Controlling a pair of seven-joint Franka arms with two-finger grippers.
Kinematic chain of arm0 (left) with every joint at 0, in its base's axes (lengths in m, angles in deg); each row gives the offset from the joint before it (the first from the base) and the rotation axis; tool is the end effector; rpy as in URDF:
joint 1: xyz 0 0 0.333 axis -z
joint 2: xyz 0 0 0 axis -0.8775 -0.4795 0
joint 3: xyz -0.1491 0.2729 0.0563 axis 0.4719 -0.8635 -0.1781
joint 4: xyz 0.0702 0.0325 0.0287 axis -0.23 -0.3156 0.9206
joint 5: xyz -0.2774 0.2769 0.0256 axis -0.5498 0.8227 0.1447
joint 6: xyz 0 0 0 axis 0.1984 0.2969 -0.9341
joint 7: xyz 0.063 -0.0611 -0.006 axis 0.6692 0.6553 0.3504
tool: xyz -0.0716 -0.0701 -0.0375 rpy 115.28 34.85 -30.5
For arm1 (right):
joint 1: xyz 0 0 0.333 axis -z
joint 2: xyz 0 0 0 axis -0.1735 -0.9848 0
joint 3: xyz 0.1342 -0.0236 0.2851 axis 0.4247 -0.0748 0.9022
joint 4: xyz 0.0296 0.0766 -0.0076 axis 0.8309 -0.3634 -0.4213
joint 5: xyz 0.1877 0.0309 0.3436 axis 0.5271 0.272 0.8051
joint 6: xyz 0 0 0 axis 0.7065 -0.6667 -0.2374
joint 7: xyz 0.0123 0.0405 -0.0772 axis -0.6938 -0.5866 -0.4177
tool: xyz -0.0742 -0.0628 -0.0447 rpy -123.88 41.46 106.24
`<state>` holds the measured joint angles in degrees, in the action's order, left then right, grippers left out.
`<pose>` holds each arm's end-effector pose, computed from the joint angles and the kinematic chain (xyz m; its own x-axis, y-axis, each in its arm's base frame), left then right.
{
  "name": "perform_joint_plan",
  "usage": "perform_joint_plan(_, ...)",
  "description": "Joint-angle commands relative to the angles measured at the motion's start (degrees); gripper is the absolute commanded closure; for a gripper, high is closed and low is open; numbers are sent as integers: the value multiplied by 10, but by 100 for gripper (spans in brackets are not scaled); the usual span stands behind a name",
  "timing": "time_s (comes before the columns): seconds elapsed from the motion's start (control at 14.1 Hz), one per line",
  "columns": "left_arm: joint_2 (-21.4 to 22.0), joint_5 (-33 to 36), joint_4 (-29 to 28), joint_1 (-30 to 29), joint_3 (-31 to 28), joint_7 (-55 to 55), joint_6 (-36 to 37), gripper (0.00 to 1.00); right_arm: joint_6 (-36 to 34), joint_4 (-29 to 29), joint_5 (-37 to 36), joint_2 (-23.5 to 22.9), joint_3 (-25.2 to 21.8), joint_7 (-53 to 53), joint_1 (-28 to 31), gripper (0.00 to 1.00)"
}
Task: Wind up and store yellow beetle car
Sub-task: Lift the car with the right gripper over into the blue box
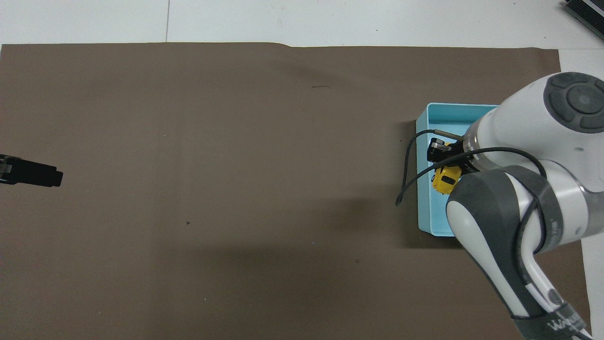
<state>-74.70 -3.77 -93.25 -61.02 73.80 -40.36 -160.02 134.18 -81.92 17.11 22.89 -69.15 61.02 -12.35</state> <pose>0.5110 -0.0483 0.6779 0.9783 -0.2070 0.0025 -0.2070 -0.9781 0.0193 0.5633 0.1002 0.5071 0.9342 -0.3568 0.0015 -0.3557 -0.9310 0.0819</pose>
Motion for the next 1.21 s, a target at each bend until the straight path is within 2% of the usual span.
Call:
perform_joint_plan(0.0,2,-4,-1,5,-6,-5,2,0,6,-24,10,23,4,-72,25,100)
perform_joint_plan(0.21,2,-4,-1,5,-6,-5,2,0,38,-64,9,41,4,-132,66,100)
perform_joint_plan(0.64,2,-4,-1,5,-6,-5,2,0,165,-171,13,81,4,-261,143,100)
perform_joint_plan(0.85,2,-4,-1,5,-6,-5,2,0,249,-228,14,97,3,-279,150,100)
perform_joint_plan(1.14,2,-4,-1,5,-6,-5,2,0,319,-253,14,75,3,-303,147,100)
